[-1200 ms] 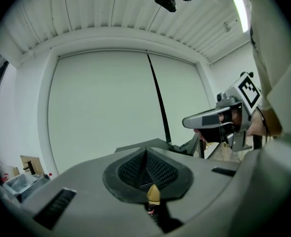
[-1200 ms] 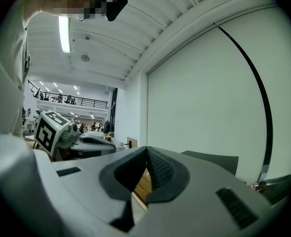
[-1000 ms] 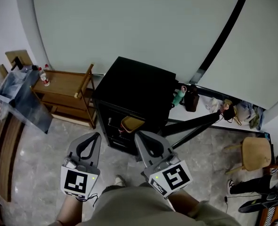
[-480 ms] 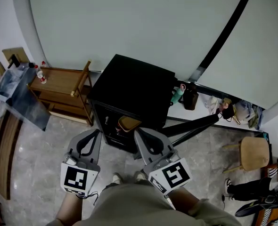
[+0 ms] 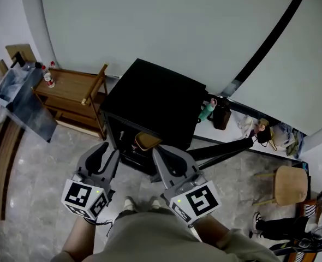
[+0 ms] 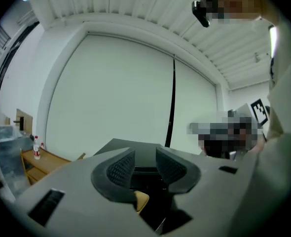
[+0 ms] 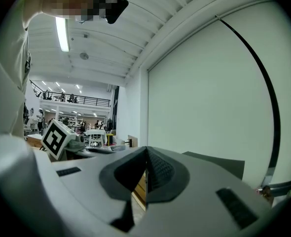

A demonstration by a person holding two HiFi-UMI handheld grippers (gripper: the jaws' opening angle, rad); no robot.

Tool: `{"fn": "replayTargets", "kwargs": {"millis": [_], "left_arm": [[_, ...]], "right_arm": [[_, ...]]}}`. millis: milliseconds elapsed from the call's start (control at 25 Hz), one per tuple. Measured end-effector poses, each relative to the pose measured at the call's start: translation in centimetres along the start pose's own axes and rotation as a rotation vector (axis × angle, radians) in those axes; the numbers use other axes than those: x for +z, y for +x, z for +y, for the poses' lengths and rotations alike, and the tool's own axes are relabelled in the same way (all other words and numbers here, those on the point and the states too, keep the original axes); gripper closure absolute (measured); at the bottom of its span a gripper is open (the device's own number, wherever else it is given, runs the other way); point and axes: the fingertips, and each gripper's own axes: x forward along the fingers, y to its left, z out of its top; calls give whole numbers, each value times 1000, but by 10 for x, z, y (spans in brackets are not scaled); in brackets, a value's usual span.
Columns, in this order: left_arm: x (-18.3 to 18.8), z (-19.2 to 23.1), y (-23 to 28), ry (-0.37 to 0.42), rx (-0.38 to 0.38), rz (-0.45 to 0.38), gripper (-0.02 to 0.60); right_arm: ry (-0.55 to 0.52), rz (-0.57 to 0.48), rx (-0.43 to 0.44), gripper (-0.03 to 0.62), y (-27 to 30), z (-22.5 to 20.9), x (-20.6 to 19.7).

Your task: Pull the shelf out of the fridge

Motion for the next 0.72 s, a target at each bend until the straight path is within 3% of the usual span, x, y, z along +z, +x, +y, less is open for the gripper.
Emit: {"fn": "replayTargets", "kwargs": {"millis": [280,480,720], "left_arm": [[-6,16,15,-209,2,-75,408],[-26,30,39,-287,15,-41,388],[-62,49,67,-462,5,-21,371]], "right_arm": [[-27,9,35,598,10,-1,5],[-48,14,51,599,19,0,8],[-53,33,86,599,35,9,-5]]}}
